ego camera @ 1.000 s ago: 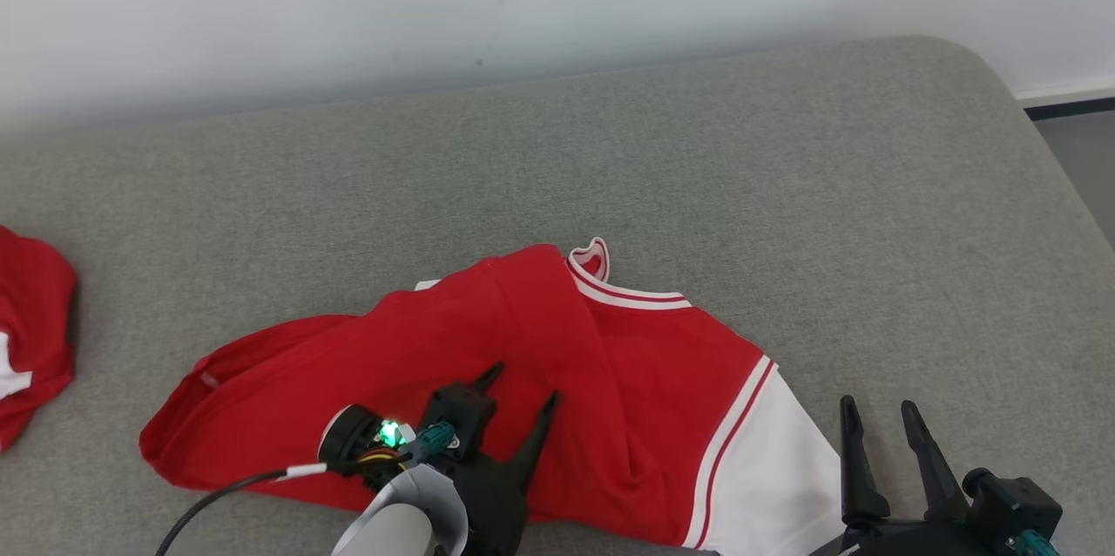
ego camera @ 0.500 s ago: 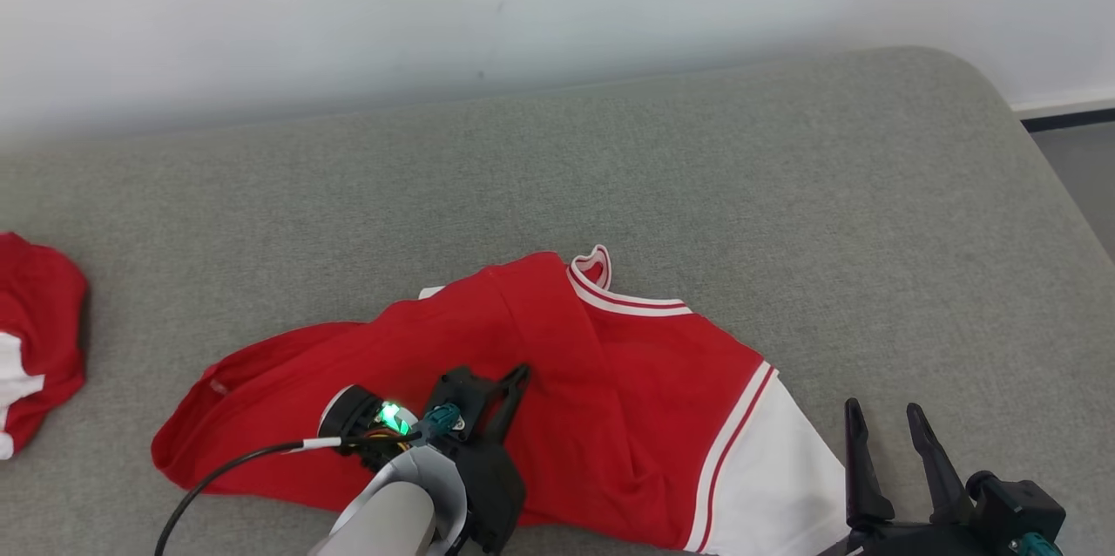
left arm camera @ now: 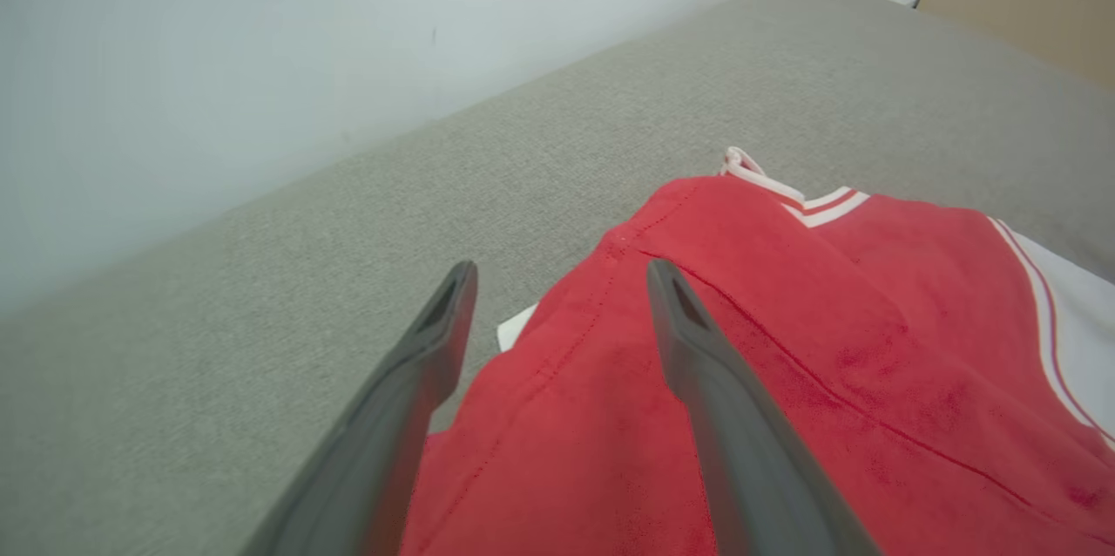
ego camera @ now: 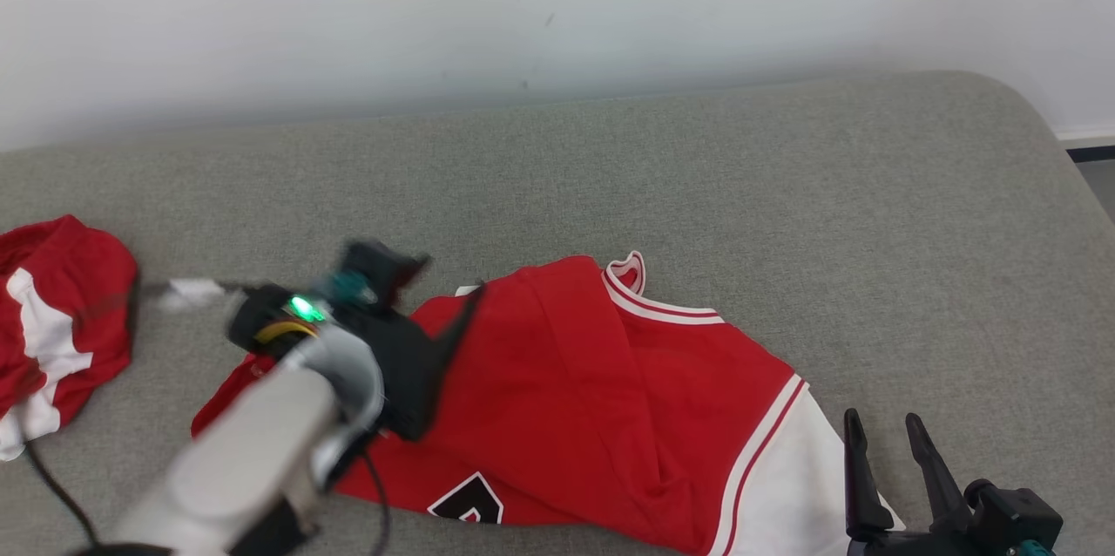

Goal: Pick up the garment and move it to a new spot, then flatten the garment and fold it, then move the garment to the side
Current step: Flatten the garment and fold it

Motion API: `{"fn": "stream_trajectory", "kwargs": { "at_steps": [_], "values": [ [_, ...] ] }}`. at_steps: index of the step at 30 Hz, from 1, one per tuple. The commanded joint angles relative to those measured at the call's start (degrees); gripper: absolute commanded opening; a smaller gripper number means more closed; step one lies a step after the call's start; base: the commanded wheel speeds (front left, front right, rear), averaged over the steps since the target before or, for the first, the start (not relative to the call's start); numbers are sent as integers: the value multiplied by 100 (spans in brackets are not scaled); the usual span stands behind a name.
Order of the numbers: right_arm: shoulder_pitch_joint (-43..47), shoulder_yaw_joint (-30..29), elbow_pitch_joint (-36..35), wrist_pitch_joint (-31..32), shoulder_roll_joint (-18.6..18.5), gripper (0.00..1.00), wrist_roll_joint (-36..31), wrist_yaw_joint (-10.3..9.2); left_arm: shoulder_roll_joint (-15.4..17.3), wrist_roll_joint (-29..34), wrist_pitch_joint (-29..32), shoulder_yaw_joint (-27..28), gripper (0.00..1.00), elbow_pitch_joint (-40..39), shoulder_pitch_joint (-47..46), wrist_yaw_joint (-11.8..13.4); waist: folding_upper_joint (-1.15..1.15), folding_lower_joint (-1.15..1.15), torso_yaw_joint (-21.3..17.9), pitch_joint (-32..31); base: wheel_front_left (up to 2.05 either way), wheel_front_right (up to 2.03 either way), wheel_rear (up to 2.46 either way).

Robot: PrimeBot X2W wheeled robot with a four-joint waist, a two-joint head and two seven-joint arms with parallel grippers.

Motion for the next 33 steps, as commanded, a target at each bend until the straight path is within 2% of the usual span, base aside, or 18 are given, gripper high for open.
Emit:
{"fn": "stream_trajectory", "kwargs": {
  "at_steps": [1,7,8,13,20,27,28,29,30,33],
  "values": [
    [-17,6,29,-26,8,100,4,-15,346,-436,340,-90,100,-299,-230,12,0,0,-3,20,0,0,0],
    [-117,123,95,-26,9,100,45,-15,1107,-1743,1601,-291,100,-777,-642,13,0,0,-84,102,0,0,0],
    [-117,123,95,-26,9,100,45,-15,1107,-1743,1601,-291,100,-777,-642,13,0,0,-84,102,0,0,0],
    [-197,166,112,-26,10,100,77,-15,1401,-2293,2359,-571,100,-804,-778,13,0,0,-257,188,0,0,0],
    [-187,156,82,-26,9,100,131,-15,1459,-2645,2475,-710,100,-679,-763,13,0,0,-452,353,0,0,0],
    [-261,157,101,-26,9,100,134,-15,1446,-2657,2451,-885,100,-506,-833,12,0,0,-565,463,0,0,0],
    [-272,154,96,-26,8,100,134,-15,1444,-2657,2478,-934,96,-488,-828,12,0,0,-573,470,0,0,0],
    [-280,154,94,-26,9,100,133,-15,1437,-2702,2489,-973,35,-499,-818,12,0,0,-580,476,0,0,0],
    [-287,150,92,-26,9,100,132,-15,1436,-2794,2480,-960,0,-489,-803,12,0,0,-584,482,0,0,0],
    [-295,124,94,-26,9,100,127,-15,1439,-3024,2568,-1012,0,-533,-747,12,0,0,-584,488,0,0,0]
  ]
}}
